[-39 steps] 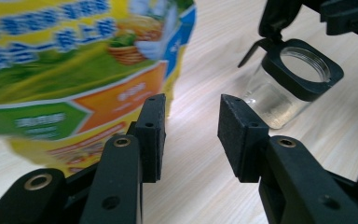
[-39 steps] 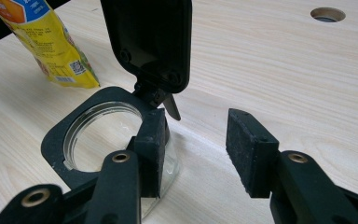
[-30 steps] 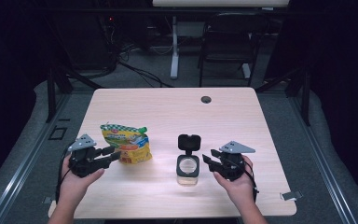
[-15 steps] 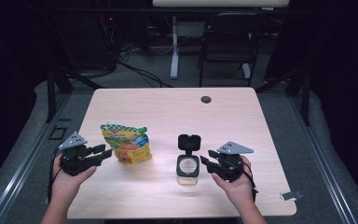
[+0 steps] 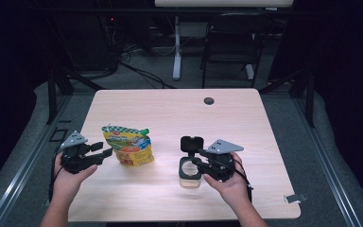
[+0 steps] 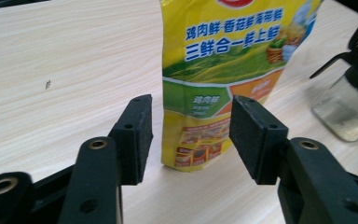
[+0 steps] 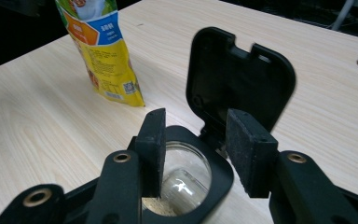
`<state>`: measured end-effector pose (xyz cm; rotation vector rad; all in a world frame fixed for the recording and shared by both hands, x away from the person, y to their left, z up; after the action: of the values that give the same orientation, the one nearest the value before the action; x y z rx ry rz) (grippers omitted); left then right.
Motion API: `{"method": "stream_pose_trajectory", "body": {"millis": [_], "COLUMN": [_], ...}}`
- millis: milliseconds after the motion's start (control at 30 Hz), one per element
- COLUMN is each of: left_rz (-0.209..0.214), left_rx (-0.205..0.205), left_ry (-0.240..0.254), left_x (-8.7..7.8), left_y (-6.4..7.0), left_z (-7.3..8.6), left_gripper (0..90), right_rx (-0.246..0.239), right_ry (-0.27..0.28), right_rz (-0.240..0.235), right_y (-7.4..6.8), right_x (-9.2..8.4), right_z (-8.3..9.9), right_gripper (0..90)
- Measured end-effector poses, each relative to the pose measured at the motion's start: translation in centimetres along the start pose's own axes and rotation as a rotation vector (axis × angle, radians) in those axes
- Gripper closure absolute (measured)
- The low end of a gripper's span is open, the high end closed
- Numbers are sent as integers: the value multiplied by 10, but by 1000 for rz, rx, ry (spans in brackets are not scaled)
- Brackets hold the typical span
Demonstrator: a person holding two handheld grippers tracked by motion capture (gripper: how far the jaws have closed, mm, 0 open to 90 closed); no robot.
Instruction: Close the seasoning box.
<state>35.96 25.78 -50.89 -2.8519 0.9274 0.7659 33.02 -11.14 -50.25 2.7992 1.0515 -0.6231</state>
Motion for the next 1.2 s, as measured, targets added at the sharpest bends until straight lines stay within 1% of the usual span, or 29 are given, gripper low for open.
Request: {"method": "stream_pose_trajectory", "body": {"millis": [67,100,167,200,233,300,333,367,433,467,633,667,733,767,867,933,1033,1067,1133,1167,1200], "left_rz": [7,12,28,35,43,55,61,65,76,75,76,74,64,65,71,77,84,85,85,87,91], "left_rx": [-1,2,-6,-17,-18,-20,-14,-18,-13,-8,-18,-17,-12,-18,-13,-12,-5,-3,-4,2,-2], "left_ry": [-7,-13,0,2,-1,9,7,10,4,-2,4,4,11,14,13,12,7,9,6,9,9], "left_x": [4,5,10,12,13,15,16,17,18,18,17,17,16,16,15,14,12,11,8,8,6], "left_y": [-1,-2,-4,-4,-4,-4,-4,-2,-1,-1,-1,0,0,0,2,3,5,6,8,8,9], "left_z": [1,1,1,1,1,0,0,0,0,0,0,-1,-1,-1,-1,0,0,0,0,0,0], "left_gripper": [477,475,464,462,462,462,462,463,484,488,524,537,552,578,599,614,637,643,662,670,680], "right_rx": [-14,-15,-19,-24,-18,-12,-14,-2,8,11,25,37,39,38,43,58,65,72,78,79,79], "right_ry": [9,4,1,-5,-8,-12,-7,-7,-6,-8,-11,-11,-11,-13,-19,-11,-20,-12,-12,-13,-12], "right_rz": [-9,-9,-12,-12,-16,-13,-10,-10,-8,-5,5,7,7,9,14,15,18,19,21,19,20], "right_y": [-2,-2,-3,-3,-4,-4,-4,-4,-3,-2,2,4,5,6,8,10,13,13,15,15,16], "right_x": [4,5,8,9,10,10,10,10,9,8,3,1,0,-1,-3,-4,-7,-7,-8,-9,-9], "right_z": [-3,-4,-6,-7,-7,-7,-6,-5,-3,-2,4,6,7,8,11,12,15,15,17,17,17], "right_gripper": [571,569,568,564,561,560,559,554,554,553,547,546,546,546,547,546,546,547,547,547,547]}}
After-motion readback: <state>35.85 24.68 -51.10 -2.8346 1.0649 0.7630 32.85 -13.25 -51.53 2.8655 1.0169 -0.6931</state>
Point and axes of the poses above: each handheld gripper's, and its own axes: x roughly forward along the jaws, z roughly out of its underside, y roughly to its right, the point moved 5 cm from there along x, roughly forward along the jaws, and after that the axes turned 8 degrees about y, right-handed, at the moved point
